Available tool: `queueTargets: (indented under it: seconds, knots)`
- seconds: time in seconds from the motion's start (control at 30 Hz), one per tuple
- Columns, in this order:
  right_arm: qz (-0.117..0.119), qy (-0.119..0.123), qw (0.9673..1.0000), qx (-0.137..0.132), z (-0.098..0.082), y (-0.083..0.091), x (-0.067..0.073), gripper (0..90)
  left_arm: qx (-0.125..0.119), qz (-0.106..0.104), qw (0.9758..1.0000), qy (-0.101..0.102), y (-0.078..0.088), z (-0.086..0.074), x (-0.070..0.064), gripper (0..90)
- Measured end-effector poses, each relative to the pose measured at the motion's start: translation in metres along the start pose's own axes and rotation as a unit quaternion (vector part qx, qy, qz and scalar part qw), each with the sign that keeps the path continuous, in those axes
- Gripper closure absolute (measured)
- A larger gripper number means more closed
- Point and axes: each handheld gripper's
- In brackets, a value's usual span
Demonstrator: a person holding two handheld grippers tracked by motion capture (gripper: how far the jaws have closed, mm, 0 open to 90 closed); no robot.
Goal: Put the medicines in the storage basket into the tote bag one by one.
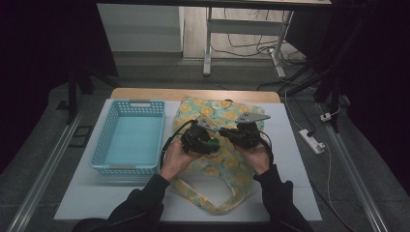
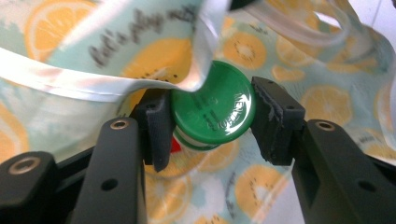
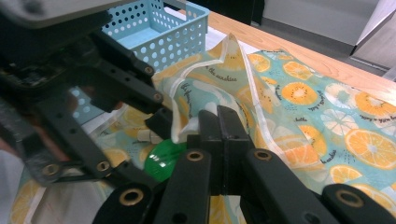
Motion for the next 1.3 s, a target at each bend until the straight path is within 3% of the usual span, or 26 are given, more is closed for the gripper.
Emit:
queueTargets:
  seconds: [0.43,0.57,0.73,1.0,1.17,1.3]
  knots:
    - [-0.005,0.0,1.0,0.002,-0.001,-0.001,-0.002,90.0,0.018,0.021,0.9994,0.019,-0.019,0.0,0.017,51.8]
    - [-0.004,0.001,1.0,0.003,-0.001,-0.001,-0.001,90.0,0.007,0.019,0.9993,0.031,-0.019,-0.001,0.018,49.8]
    - [-0.003,0.002,1.0,0.0,0.0,0.001,-0.001,90.0,0.0,-0.003,0.9995,0.033,-0.01,-0.002,0.016,34.1]
    - [-0.002,0.004,1.0,-0.001,0.002,0.003,0.0,90.0,-0.004,-0.029,0.9986,0.044,-0.001,-0.011,0.01,21.2]
    - [-0.001,0.006,1.0,0.003,0.002,0.003,0.002,90.0,-0.031,-0.052,0.9971,0.046,0.006,-0.016,0.005,6.1]
    - [0.0,0.007,1.0,0.006,0.001,0.003,0.003,90.0,-0.05,-0.063,0.9961,0.036,0.014,-0.02,0.0,1.7]
Point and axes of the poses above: each handheld gripper's, and its own axes: y roughly backward along the jaws, z roughly out of its top, x roughly to its left, and after that the axes turned 12 degrees about -y, right-handed
